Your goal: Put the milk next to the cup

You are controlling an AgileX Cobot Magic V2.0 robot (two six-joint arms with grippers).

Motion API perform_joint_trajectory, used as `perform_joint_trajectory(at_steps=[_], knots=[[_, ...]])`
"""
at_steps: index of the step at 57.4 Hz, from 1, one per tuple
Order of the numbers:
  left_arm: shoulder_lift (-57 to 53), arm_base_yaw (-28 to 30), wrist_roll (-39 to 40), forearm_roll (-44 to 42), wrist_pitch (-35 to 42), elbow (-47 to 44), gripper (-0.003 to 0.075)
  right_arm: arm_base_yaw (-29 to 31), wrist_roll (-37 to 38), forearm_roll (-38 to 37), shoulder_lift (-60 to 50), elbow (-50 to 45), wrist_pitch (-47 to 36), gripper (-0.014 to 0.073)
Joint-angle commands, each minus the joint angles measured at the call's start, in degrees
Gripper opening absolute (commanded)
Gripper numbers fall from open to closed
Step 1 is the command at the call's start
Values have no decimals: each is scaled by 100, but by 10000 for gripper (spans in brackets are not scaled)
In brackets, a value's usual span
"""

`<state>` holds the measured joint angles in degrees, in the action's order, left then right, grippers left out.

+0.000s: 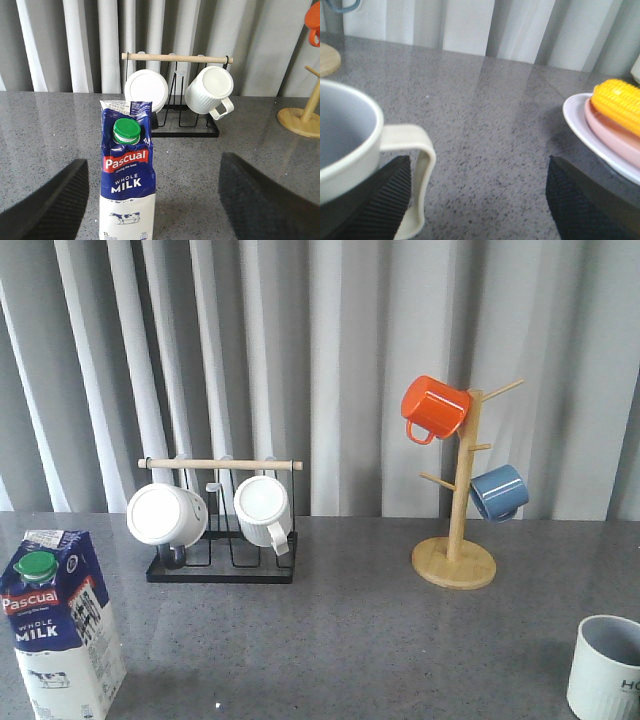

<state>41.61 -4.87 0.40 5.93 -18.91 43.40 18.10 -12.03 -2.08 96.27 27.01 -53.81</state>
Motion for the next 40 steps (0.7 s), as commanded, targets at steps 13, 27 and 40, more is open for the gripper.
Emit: perform_joint_trajectory(at_steps=[13,27,40], knots=[[-18,-35,51,40,458,195,512,40,-46,-148,439,428,-404,504],[-18,-35,51,40,458,195,512,40,-46,-474,862,927,-389,361],[-18,-35,51,40,458,195,512,40,46,-809,1206,1181,-395,37]])
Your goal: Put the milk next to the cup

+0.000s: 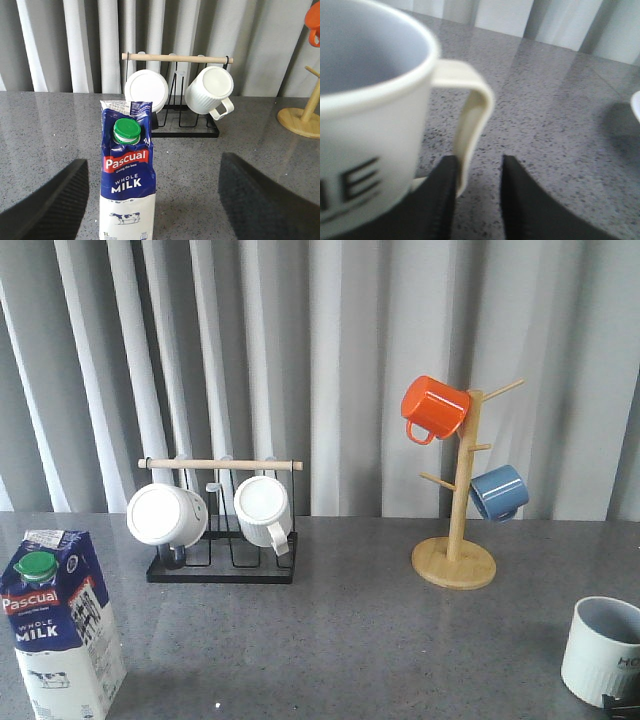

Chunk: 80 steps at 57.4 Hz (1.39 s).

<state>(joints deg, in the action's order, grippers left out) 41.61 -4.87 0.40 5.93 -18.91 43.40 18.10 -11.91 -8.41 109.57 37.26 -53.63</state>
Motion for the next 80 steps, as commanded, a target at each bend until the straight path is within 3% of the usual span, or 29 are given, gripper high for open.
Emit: perform_joint_trajectory(at_steps=[1,2,20,32,50,66,80], knots=[[-18,-35,51,40,458,195,512,40,41,-206,-125,155,-414,13],[-18,-35,51,40,458,195,512,40,48,-226,-125,155,-408,-18],[-18,-35,51,40,458,195,512,40,393,-1018,-330,-65,-645,-7],[-18,-35,51,40,458,195,512,35,957,-962,-921,-205,-685,-6],[-18,-35,51,40,458,195,512,-710,1585,-842,-2333,-205,307,-4],[-18,-35,51,40,458,195,512,-2379,1290,889,-2673,-205,951,-4],[-18,-35,51,40,458,195,512,-4037,-475,3210,-2288,-205,571,-4]])
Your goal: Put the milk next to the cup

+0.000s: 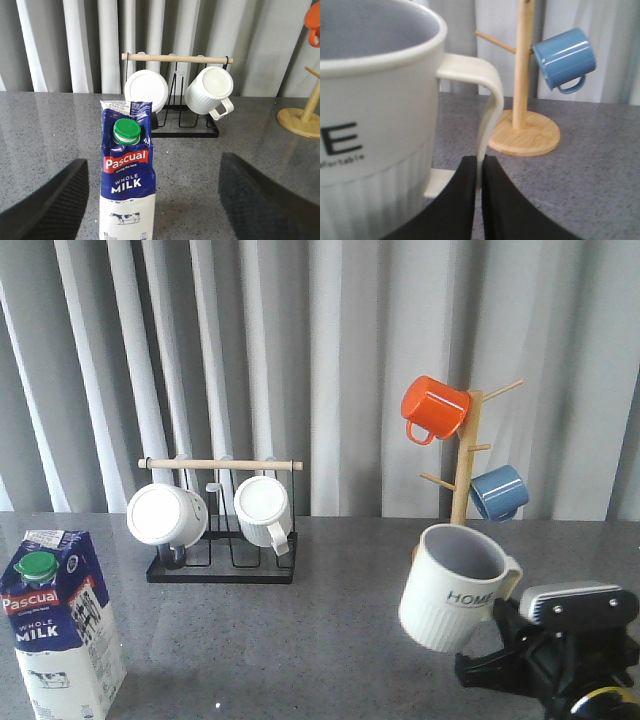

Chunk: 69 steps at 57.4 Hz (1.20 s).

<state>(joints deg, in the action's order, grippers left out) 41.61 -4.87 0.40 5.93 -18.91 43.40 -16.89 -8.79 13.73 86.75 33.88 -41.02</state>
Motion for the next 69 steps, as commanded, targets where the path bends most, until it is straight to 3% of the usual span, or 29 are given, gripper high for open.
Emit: perform_joint_trajectory(at_steps=[1,9,23,69], knots=[[-18,-35,51,40,458,195,512,-618,-888,1142,45,134,-732,-4],[-18,-35,51,40,458,195,512,-1184,-1499,2110,389,163,-1118,-4],[-18,-35,51,40,458,195,512,-1622,-1583,2176,1020,374,-1201,-4],[-18,-35,51,40,458,195,512,-1678,-2013,3010,1626,562,-1265,12]])
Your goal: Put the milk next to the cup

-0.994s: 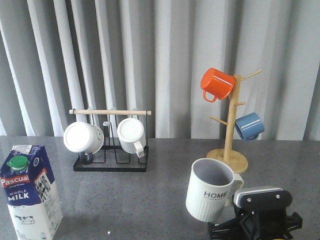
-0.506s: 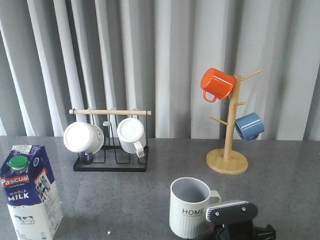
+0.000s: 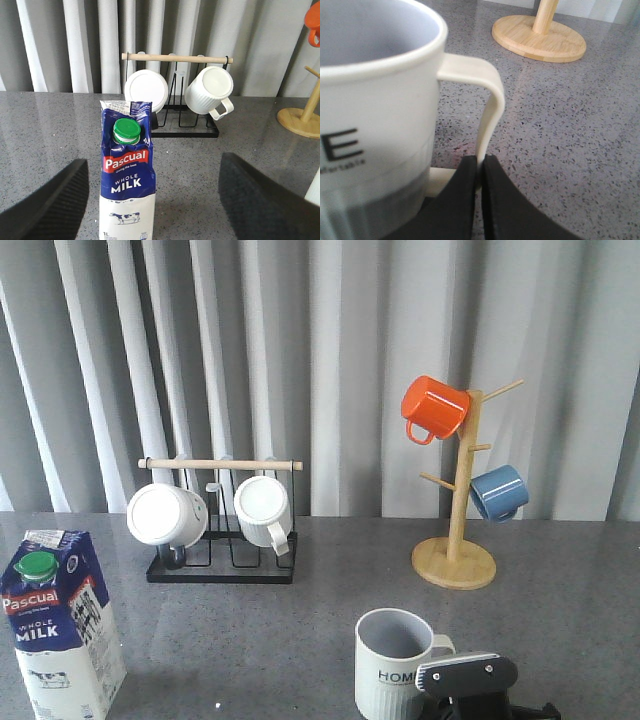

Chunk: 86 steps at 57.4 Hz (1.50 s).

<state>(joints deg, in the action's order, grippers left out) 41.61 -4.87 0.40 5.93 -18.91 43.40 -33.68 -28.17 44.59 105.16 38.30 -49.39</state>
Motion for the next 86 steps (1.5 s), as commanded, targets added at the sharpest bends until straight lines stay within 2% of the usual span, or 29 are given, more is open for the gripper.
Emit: perform_joint_trajectory(at_steps=[1,31,40,62,68,80,86], knots=[[-18,-35,51,40,458,195,512,1,-75,-76,-215,119,-428,17],[-18,-35,51,40,458,195,512,-97,-37,-14,-215,112,-365,244],[-18,-35,51,40,458,195,512,-97,-115,195,-326,30,-342,248],[-18,-35,51,40,458,195,512,-97,-162,154,-1333,-577,-341,247],[-18,-35,51,40,458,195,512,-97,-452,158,-1691,-714,-52,247],[-18,-35,51,40,458,195,512,-92,-1538,203,-2782,-826,966,246],[-18,-35,51,40,458,195,512,-71,-1705,203,-3368,-826,1290,234]])
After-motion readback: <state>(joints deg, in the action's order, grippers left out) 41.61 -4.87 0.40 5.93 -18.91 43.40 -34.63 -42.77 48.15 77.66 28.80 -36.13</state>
